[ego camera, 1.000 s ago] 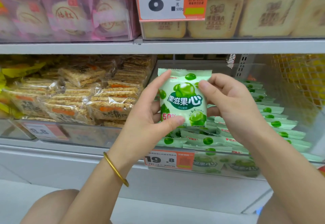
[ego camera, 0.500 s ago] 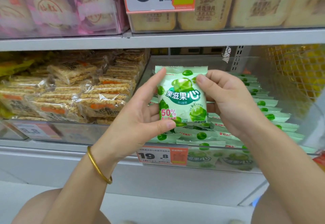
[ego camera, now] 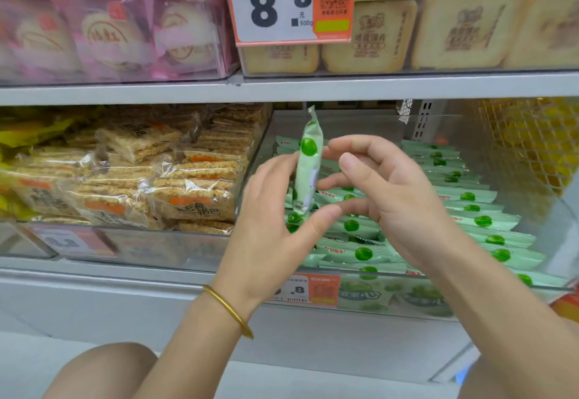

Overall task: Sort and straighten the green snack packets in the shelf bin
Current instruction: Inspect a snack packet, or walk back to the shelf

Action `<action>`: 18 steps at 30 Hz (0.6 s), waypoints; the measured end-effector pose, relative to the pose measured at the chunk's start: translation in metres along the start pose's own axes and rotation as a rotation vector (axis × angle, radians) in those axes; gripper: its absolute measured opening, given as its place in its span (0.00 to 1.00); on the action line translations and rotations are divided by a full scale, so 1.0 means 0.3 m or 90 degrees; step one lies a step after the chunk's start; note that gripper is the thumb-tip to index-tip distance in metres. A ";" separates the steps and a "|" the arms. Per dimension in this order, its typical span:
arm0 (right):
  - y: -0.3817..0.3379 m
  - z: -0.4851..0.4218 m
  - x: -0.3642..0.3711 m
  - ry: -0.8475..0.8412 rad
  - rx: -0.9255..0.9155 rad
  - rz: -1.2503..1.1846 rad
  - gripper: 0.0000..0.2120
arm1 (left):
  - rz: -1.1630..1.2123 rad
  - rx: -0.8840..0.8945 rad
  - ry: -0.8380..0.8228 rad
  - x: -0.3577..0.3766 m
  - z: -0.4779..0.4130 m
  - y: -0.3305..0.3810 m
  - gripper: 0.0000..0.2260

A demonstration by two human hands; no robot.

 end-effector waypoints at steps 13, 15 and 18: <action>0.003 -0.018 -0.034 0.026 -0.032 -0.012 0.13 | 0.369 -0.101 -0.059 -0.029 0.012 -0.016 0.23; -0.001 -0.015 -0.031 0.030 -0.046 -0.004 0.12 | 0.371 -0.102 -0.067 -0.030 0.016 -0.007 0.27; 0.003 -0.016 -0.034 0.036 -0.047 0.007 0.12 | 0.387 -0.096 -0.082 -0.027 0.022 0.010 0.31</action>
Point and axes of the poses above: each hand's wrist, its own z-axis away from the middle knuckle, its own x-axis out of the palm, y = z × x, the point moved 4 cm from there along -z, towards the middle knuckle, and after that the axes turned 3 degrees about -x, right-handed, at the moved point
